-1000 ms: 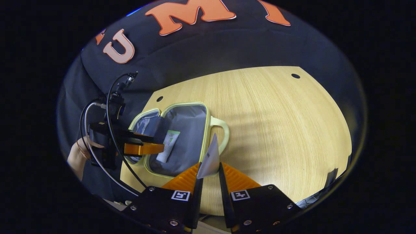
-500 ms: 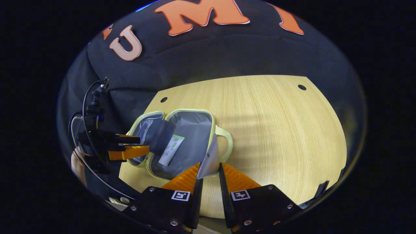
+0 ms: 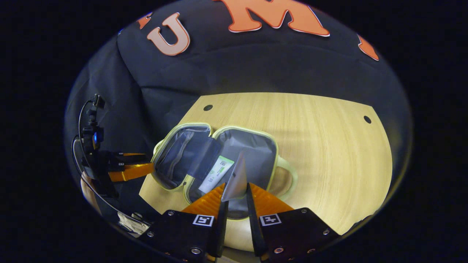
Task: First open the suitcase, pack the skin care products into it, and then close the suitcase.
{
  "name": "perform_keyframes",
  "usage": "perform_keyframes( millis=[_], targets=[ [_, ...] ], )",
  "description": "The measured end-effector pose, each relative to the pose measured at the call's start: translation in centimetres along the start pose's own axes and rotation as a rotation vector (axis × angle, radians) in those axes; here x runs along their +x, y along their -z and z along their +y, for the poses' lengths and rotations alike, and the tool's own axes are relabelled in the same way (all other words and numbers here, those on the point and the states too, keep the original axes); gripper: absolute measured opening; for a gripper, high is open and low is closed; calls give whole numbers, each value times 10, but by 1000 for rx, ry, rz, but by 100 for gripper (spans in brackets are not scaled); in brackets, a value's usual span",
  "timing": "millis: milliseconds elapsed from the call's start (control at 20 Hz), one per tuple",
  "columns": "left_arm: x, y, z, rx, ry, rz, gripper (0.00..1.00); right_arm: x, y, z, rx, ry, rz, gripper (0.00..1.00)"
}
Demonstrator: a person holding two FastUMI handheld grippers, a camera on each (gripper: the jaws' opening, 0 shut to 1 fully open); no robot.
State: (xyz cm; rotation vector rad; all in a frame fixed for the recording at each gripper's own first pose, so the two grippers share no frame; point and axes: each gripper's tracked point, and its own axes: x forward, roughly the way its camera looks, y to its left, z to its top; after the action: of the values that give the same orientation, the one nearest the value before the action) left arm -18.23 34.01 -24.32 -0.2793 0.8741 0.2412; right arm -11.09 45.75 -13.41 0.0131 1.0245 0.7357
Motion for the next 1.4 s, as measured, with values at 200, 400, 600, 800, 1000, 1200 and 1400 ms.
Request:
perform_keyframes(
  millis=[200,400,600,800,1000,1200,1400],
  targets=[
    [-40,-19,18,-42,-53,-14,98,29,31,4,-11,-3,124,31],
    [-60,-36,44,-76,-67,-22,98,51,45,3,3,13,172,39],
    [-73,-42,57,-103,-70,-18,98,62,44,2,27,22,173,40],
    [-70,-31,60,-116,-85,-28,98,60,39,2,26,28,146,70],
    [-67,-33,70,-161,-87,-50,98,54,32,8,27,4,102,95],
    [-61,-40,98,-284,-74,-107,98,40,17,15,62,-15,42,96],
    [-46,-53,142,-457,-31,-183,98,27,9,16,81,-30,21,96]
  ],
)
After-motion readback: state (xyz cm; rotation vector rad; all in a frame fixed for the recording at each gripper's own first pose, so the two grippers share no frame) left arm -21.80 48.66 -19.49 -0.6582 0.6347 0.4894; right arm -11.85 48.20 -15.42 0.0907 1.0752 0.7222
